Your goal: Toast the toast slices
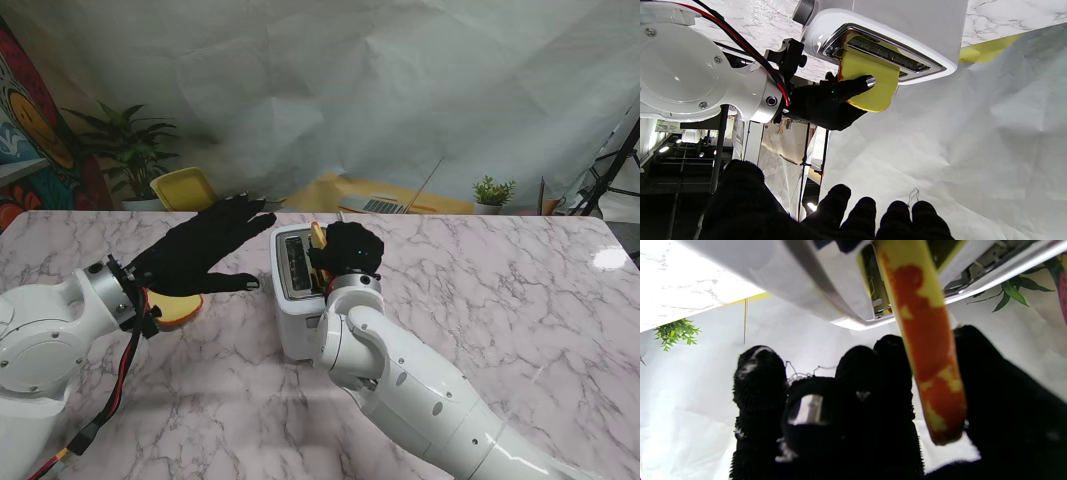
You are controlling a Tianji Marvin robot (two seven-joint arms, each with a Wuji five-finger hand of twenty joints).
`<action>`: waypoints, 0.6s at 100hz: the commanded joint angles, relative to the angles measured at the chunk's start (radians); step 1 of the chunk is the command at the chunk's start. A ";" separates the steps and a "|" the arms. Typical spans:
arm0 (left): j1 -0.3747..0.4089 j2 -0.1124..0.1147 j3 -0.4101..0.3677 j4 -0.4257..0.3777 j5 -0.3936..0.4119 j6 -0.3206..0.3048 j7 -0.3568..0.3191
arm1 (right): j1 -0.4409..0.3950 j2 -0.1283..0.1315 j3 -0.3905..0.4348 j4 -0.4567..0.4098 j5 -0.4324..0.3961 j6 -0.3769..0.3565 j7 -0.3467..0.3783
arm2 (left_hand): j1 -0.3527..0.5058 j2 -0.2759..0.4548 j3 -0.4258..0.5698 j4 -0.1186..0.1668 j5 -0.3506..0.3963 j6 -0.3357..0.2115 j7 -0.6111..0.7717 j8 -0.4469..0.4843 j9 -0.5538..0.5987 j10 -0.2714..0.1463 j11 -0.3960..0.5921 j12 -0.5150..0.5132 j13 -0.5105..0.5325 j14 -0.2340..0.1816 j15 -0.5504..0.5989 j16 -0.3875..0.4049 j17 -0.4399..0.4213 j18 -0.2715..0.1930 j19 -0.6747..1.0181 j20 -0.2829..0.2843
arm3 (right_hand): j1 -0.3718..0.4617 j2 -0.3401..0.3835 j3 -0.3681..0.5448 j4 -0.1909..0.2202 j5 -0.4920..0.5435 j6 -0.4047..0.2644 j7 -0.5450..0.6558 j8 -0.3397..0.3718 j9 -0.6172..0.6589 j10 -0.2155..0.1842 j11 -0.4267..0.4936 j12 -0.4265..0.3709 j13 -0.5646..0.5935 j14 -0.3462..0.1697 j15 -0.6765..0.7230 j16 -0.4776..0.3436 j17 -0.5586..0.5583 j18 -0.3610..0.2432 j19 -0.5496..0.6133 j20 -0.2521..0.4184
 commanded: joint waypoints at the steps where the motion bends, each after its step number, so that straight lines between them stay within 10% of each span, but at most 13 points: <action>1: 0.002 -0.003 0.003 -0.006 0.004 0.001 -0.009 | -0.012 0.012 0.001 -0.018 -0.012 0.010 0.015 | 0.007 0.021 0.000 0.011 -0.009 -0.012 0.005 0.009 -0.001 -0.004 0.003 0.004 0.004 -0.012 0.003 0.003 -0.007 -0.037 -0.020 0.022 | -0.055 0.016 -0.026 0.041 -0.048 0.028 -0.023 0.036 -0.019 0.076 0.029 0.023 0.008 -0.017 -0.088 -0.042 -0.034 0.027 0.002 0.008; 13: 0.001 -0.003 0.005 -0.004 0.005 0.001 -0.005 | -0.016 0.023 0.000 -0.044 -0.029 0.019 0.038 | 0.008 0.021 0.000 0.011 -0.009 -0.010 0.005 0.009 -0.002 -0.001 0.003 0.004 0.004 -0.011 0.003 0.003 -0.007 -0.036 -0.021 0.021 | -0.108 0.060 -0.065 0.131 -0.124 0.060 -0.120 0.185 -0.134 0.083 0.037 0.033 0.007 0.013 -0.217 -0.104 -0.109 0.049 -0.016 0.035; 34: 0.003 -0.003 0.004 -0.005 0.003 0.005 -0.006 | -0.011 0.036 -0.012 -0.065 -0.049 0.033 0.073 | 0.007 0.022 0.000 0.011 -0.012 -0.010 0.004 0.008 -0.004 0.000 0.002 0.003 0.004 -0.011 0.002 0.002 -0.008 -0.034 -0.021 0.021 | -0.162 0.130 -0.191 0.148 -0.275 0.084 -0.167 0.191 -0.317 0.092 0.038 0.043 -0.017 0.043 -0.455 -0.172 -0.198 0.053 -0.040 0.059; 60: 0.008 -0.004 0.000 -0.007 0.004 0.011 -0.004 | -0.013 0.048 -0.012 -0.110 -0.064 0.048 0.107 | 0.006 0.019 0.000 0.011 -0.012 -0.009 0.004 0.008 -0.007 0.001 0.002 0.003 0.003 -0.008 0.000 0.002 -0.008 -0.033 -0.021 0.021 | -0.219 0.223 -0.319 0.175 -0.534 0.164 -0.293 0.154 -0.678 0.171 -0.009 0.032 -0.343 0.110 -0.599 -0.181 -0.401 0.062 -0.126 0.083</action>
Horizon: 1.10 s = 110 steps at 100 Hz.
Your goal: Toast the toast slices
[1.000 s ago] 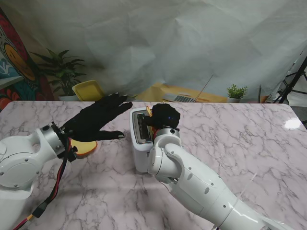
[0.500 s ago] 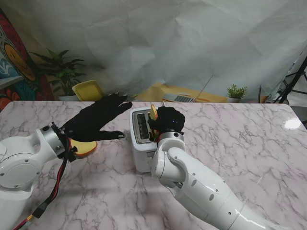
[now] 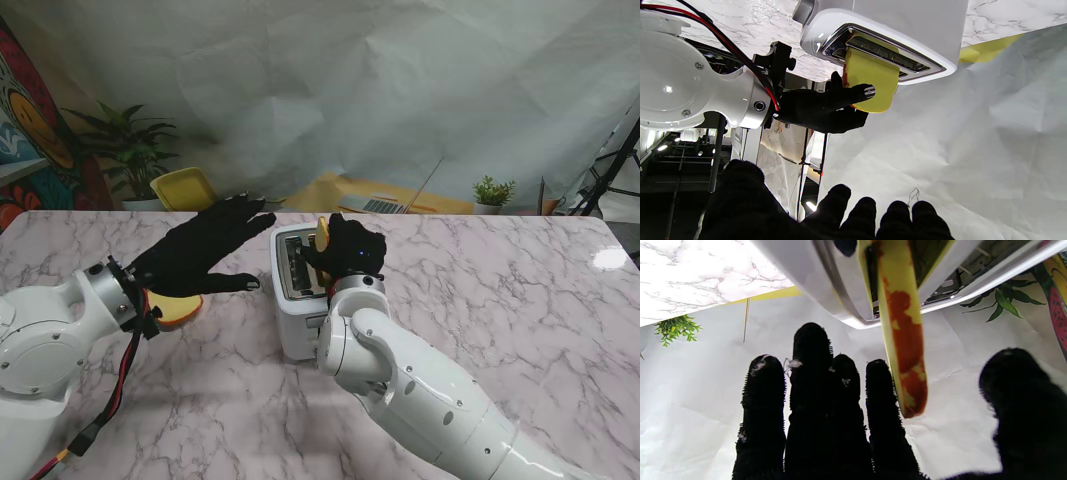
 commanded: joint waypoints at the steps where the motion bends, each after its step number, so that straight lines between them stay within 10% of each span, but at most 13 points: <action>1: 0.003 -0.002 0.000 -0.006 0.002 0.006 -0.011 | -0.003 0.004 0.002 -0.024 -0.005 0.009 0.007 | 0.005 0.018 -0.001 0.011 -0.013 -0.009 0.004 0.008 -0.008 0.000 0.002 0.003 0.003 -0.009 0.000 0.002 -0.008 -0.033 -0.021 0.021 | -0.060 0.034 -0.032 0.031 -0.091 0.042 -0.049 -0.026 -0.119 0.036 -0.019 -0.007 -0.092 0.034 -0.057 -0.028 -0.067 0.025 -0.031 0.026; 30: 0.022 -0.008 -0.010 -0.010 0.012 0.019 0.010 | -0.028 0.051 0.037 -0.146 -0.055 0.014 0.093 | 0.004 0.018 0.000 0.011 -0.015 -0.007 0.003 0.008 -0.010 0.002 0.002 0.002 0.002 -0.007 -0.001 0.002 -0.008 -0.033 -0.022 0.020 | -0.071 0.131 -0.160 0.039 -0.263 0.140 -0.414 -0.195 -0.500 0.094 -0.254 -0.216 -0.505 0.119 -0.384 -0.210 -0.331 -0.003 -0.214 0.041; 70: 0.074 -0.018 -0.037 -0.014 0.031 0.051 0.052 | -0.130 0.105 0.144 -0.330 -0.161 -0.089 0.134 | 0.005 0.015 0.000 0.011 -0.012 -0.006 0.004 0.008 -0.008 0.003 0.002 0.002 0.003 -0.008 0.000 0.003 -0.008 -0.033 -0.022 0.020 | -0.070 0.177 -0.209 0.040 -0.232 0.133 -0.628 -0.199 -0.564 0.098 -0.348 -0.290 -0.616 0.126 -0.521 -0.310 -0.420 -0.021 -0.323 0.010; 110: 0.152 -0.027 -0.089 -0.027 0.087 0.115 0.081 | -0.429 0.185 0.411 -0.575 -0.307 -0.524 0.236 | 0.035 -0.010 0.007 0.015 -0.018 0.005 0.001 0.006 -0.012 0.011 0.001 0.002 0.002 0.001 0.000 0.003 -0.008 -0.032 -0.021 0.021 | -0.055 0.230 -0.252 0.042 -0.218 0.083 -0.765 -0.173 -0.573 0.046 -0.501 -0.347 -0.746 0.017 -0.640 -0.389 -0.525 -0.115 -0.486 -0.070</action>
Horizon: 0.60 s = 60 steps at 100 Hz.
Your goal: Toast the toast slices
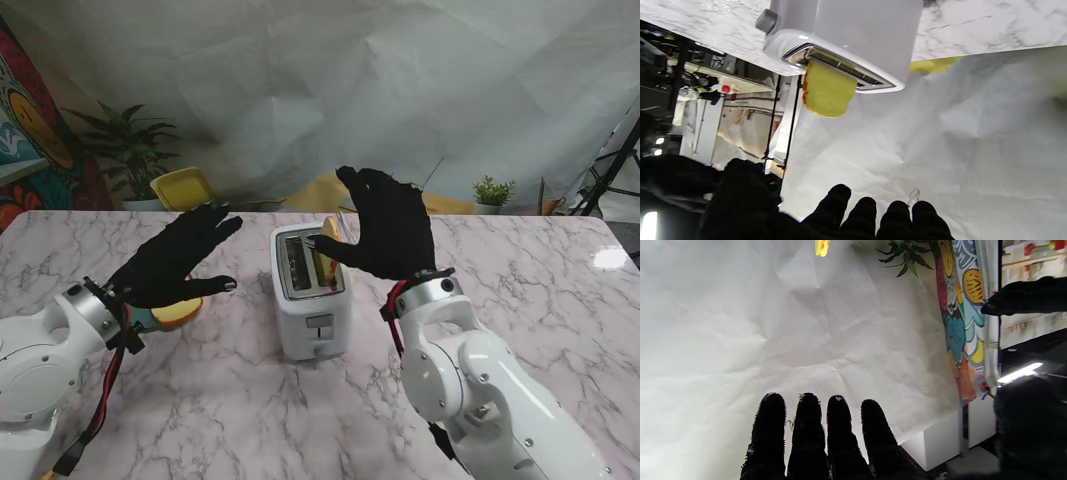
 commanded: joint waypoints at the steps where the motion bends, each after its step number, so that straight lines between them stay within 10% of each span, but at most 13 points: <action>1: 0.026 -0.005 -0.006 -0.006 0.024 0.026 -0.001 | -0.062 0.027 0.025 -0.032 -0.006 -0.027 -0.007 | 0.017 -0.005 0.002 0.015 -0.018 0.005 0.000 0.006 -0.012 0.010 0.001 0.002 0.001 0.001 -0.001 0.003 -0.008 -0.032 -0.021 0.021 | -0.002 0.047 -0.023 0.030 0.007 -0.021 -0.036 0.016 -0.041 -0.011 -0.043 -0.017 -0.042 -0.033 -0.061 -0.038 -0.031 -0.046 -0.050 -0.030; 32: 0.125 -0.009 -0.057 -0.045 0.183 0.198 -0.036 | -0.315 0.054 0.232 -0.106 -0.062 -0.404 -0.029 | 0.077 -0.089 0.006 0.025 -0.041 0.049 -0.013 -0.003 -0.023 0.036 -0.003 -0.005 0.003 0.024 0.004 0.008 -0.006 -0.020 -0.016 0.026 | 0.011 0.071 -0.055 0.029 0.019 -0.031 -0.049 0.004 -0.045 -0.043 -0.087 -0.030 -0.077 -0.075 -0.094 -0.085 -0.054 -0.106 -0.118 -0.108; 60: 0.106 0.003 -0.073 0.022 0.324 0.191 -0.096 | -0.405 0.063 0.299 -0.131 -0.116 -0.498 -0.022 | 0.033 -0.127 0.001 0.017 0.017 0.047 0.012 0.006 0.009 0.051 0.013 0.022 0.024 0.044 0.064 0.046 0.034 0.003 0.002 0.035 | 0.014 0.094 -0.062 0.030 0.034 -0.027 -0.040 0.000 -0.023 -0.038 -0.090 -0.031 -0.053 -0.069 -0.096 -0.093 -0.041 -0.090 -0.108 -0.130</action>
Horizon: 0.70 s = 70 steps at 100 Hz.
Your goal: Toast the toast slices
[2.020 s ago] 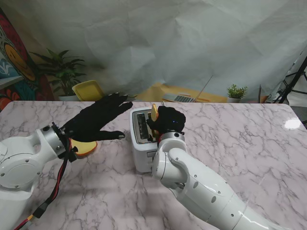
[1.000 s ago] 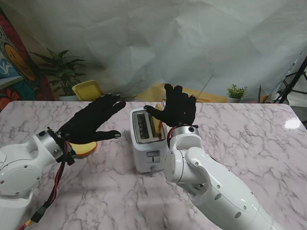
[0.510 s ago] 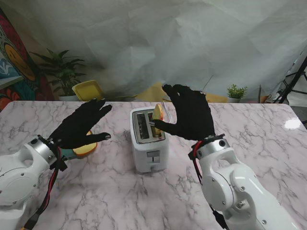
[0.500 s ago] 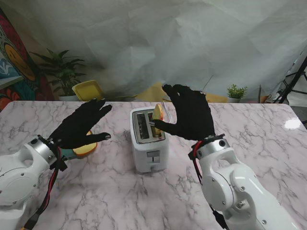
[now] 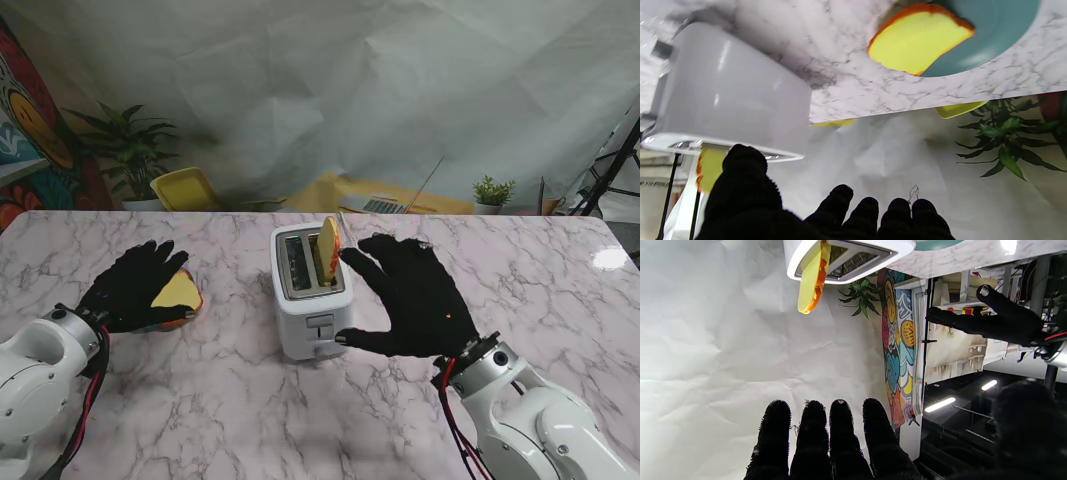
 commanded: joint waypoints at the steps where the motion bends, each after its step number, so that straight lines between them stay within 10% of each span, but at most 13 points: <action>1: -0.014 0.005 0.001 0.059 0.028 -0.035 0.010 | -0.019 0.006 -0.001 -0.002 -0.004 0.001 -0.007 | -0.024 -0.029 0.004 0.015 0.026 0.021 0.016 0.007 0.015 0.018 0.013 0.024 0.013 0.025 0.045 0.021 0.021 0.000 0.004 0.024 | 0.010 0.048 -0.021 0.030 0.016 -0.011 -0.017 0.000 0.000 -0.006 -0.019 -0.008 -0.003 -0.011 -0.047 -0.021 -0.009 -0.016 -0.016 -0.017; 24: -0.061 0.014 0.007 0.223 0.155 -0.164 0.127 | -0.038 0.005 0.002 0.001 0.009 -0.004 -0.017 | -0.040 -0.060 0.012 0.011 0.090 0.005 0.046 0.022 0.138 0.008 0.044 0.066 0.090 0.016 0.165 0.066 0.126 -0.015 0.038 0.030 | 0.021 0.059 -0.031 0.032 0.022 -0.013 -0.008 -0.003 0.014 -0.004 -0.021 -0.007 0.008 -0.011 -0.046 -0.022 -0.008 -0.012 -0.009 -0.029; 53: -0.098 0.023 0.080 0.368 0.187 -0.160 0.179 | -0.017 0.002 -0.027 0.020 0.029 0.016 -0.030 | 0.087 -0.111 0.035 0.050 0.124 0.023 0.062 0.035 0.160 0.015 0.094 0.092 0.144 0.085 0.213 0.092 0.184 0.069 0.081 0.033 | 0.040 0.078 -0.052 0.033 0.028 -0.014 0.004 -0.007 0.028 -0.003 -0.019 -0.003 0.023 -0.008 -0.042 -0.021 0.002 -0.005 0.003 -0.039; 70: -0.120 0.027 0.117 0.421 0.206 -0.141 0.200 | -0.007 0.000 -0.034 0.033 0.053 0.028 -0.029 | 0.081 -0.120 0.033 0.047 0.124 0.037 0.058 0.041 0.147 0.026 0.131 0.102 0.149 0.053 0.223 0.104 0.167 0.027 0.147 0.050 | 0.047 0.084 -0.064 0.034 0.027 -0.015 0.010 -0.008 0.030 -0.003 -0.017 -0.001 0.026 -0.008 -0.041 -0.020 0.003 -0.005 0.009 -0.042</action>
